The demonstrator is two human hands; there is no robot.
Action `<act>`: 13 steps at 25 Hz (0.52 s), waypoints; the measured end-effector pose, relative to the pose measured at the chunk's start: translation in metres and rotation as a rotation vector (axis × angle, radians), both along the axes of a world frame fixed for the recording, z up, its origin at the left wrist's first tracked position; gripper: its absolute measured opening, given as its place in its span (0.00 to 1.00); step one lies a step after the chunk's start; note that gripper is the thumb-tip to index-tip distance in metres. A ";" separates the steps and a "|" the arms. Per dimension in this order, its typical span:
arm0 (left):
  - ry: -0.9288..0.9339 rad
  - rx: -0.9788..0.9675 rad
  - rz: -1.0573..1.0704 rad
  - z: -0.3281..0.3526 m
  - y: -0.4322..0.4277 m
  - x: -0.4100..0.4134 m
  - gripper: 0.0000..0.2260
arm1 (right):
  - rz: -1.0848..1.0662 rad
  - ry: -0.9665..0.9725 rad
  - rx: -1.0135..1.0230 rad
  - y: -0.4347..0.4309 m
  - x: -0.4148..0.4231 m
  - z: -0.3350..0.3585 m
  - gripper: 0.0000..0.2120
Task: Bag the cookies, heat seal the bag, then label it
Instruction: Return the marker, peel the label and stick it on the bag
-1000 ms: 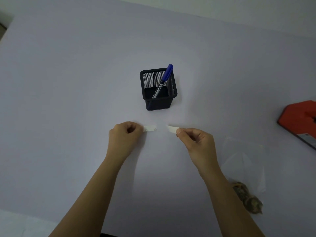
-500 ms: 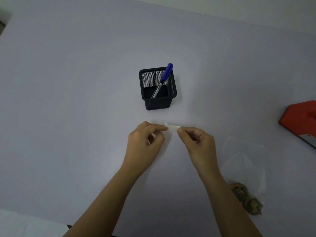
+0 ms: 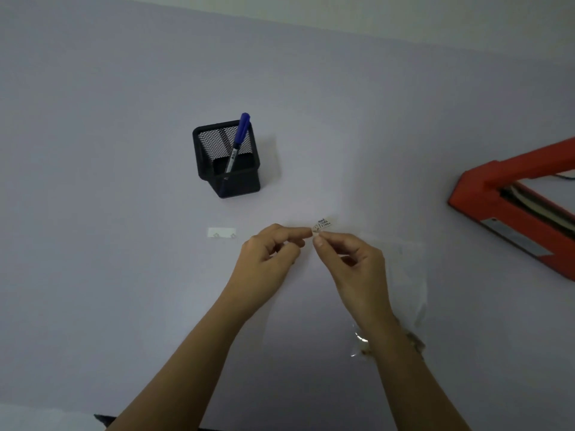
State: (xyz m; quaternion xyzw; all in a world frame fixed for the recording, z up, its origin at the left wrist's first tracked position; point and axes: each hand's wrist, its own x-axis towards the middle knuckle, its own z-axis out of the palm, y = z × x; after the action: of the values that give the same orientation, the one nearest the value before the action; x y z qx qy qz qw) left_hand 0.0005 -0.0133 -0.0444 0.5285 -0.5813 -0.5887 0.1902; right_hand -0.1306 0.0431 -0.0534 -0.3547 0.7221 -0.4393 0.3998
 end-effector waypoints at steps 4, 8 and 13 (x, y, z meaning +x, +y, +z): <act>0.017 0.012 -0.020 0.005 0.011 -0.028 0.08 | 0.035 -0.035 -0.040 0.021 -0.027 0.008 0.14; -0.052 0.010 -0.017 0.004 0.024 -0.057 0.05 | 0.004 -0.063 -0.076 0.043 -0.059 0.006 0.19; -0.084 0.137 0.072 -0.001 0.039 -0.089 0.08 | -0.034 0.213 -0.006 0.070 -0.109 -0.007 0.14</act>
State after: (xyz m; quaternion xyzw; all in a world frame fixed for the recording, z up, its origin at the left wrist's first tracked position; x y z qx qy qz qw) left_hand -0.0881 0.0253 -0.0453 0.5848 -0.5280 -0.5972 0.1501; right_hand -0.2392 0.1133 -0.0600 -0.3884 0.7649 -0.4080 0.3124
